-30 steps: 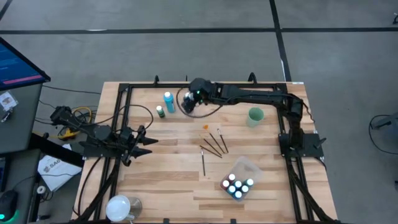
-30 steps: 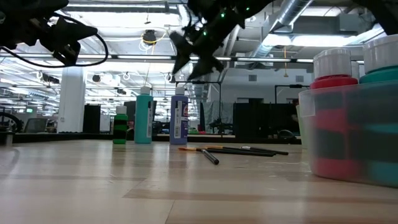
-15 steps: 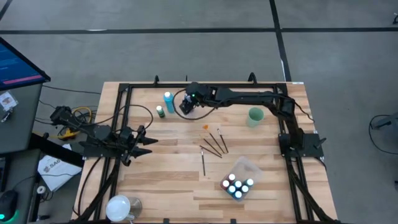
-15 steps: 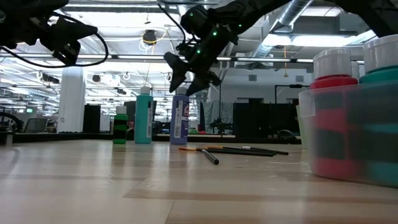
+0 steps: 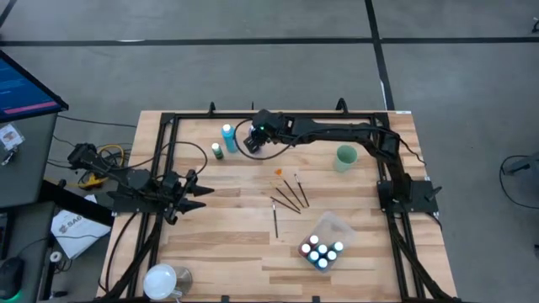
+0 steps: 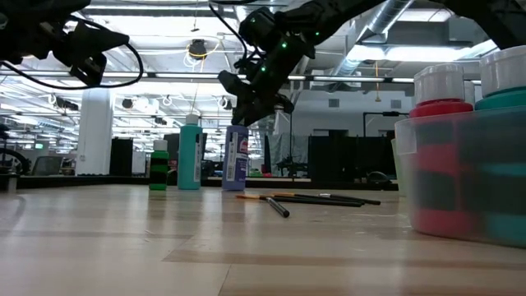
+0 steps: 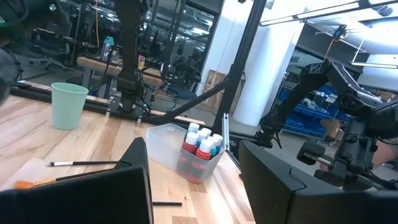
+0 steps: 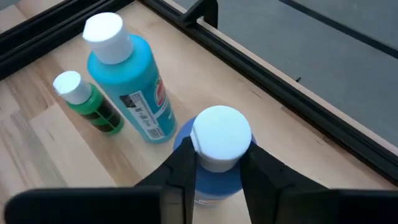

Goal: Pick & Place Paint Supplies
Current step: Put the blue paint bottle into the transparent bin

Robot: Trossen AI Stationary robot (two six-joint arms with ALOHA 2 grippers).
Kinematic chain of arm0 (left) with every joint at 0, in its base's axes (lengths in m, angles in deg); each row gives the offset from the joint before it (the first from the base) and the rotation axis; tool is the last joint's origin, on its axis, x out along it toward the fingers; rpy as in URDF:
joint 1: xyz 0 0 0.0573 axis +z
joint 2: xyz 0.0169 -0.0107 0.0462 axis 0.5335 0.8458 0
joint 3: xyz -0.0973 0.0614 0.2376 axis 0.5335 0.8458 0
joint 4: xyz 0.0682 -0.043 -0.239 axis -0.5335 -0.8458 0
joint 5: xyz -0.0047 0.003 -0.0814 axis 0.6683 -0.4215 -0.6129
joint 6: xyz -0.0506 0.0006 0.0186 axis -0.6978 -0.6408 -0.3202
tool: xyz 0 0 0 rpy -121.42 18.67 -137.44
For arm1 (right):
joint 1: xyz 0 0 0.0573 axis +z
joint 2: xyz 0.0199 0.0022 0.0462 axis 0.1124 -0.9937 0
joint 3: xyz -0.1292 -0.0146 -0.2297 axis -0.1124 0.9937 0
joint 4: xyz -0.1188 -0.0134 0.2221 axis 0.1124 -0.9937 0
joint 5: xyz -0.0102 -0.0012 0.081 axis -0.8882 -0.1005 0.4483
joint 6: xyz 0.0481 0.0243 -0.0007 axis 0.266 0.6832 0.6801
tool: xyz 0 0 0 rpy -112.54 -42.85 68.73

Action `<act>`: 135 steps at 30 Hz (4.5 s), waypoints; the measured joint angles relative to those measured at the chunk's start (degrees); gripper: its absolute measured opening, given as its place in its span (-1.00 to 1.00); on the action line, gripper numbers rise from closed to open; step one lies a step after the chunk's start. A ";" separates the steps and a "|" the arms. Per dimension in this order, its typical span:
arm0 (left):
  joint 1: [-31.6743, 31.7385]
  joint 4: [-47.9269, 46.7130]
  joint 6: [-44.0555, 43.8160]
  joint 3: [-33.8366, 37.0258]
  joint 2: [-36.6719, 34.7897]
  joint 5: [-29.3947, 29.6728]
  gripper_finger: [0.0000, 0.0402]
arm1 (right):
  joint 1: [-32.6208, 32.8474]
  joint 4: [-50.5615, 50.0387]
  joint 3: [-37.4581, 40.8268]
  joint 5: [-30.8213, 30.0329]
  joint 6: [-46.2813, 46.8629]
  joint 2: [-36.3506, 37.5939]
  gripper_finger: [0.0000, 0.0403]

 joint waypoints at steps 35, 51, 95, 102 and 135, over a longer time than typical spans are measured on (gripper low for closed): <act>0.00 0.49 0.00 0.00 -0.01 0.00 -0.34 | 25.59 -42.92 0.11 -16.03 21.45 39.44 -0.57; 0.00 0.64 0.00 0.00 0.05 0.00 -0.34 | 53.78 -66.77 2.25 -24.87 66.20 37.22 -0.57; 0.00 2.00 0.00 0.00 0.07 0.00 -0.34 | 73.42 -62.51 24.45 -24.22 86.63 38.40 -0.57; 0.00 2.33 0.00 0.00 0.07 0.00 -0.34 | 73.71 -62.97 24.45 -23.32 85.05 38.42 -0.57; 0.00 3.22 0.02 0.00 0.07 0.02 -0.34 | 73.74 -61.80 24.43 -22.21 84.83 26.17 -0.57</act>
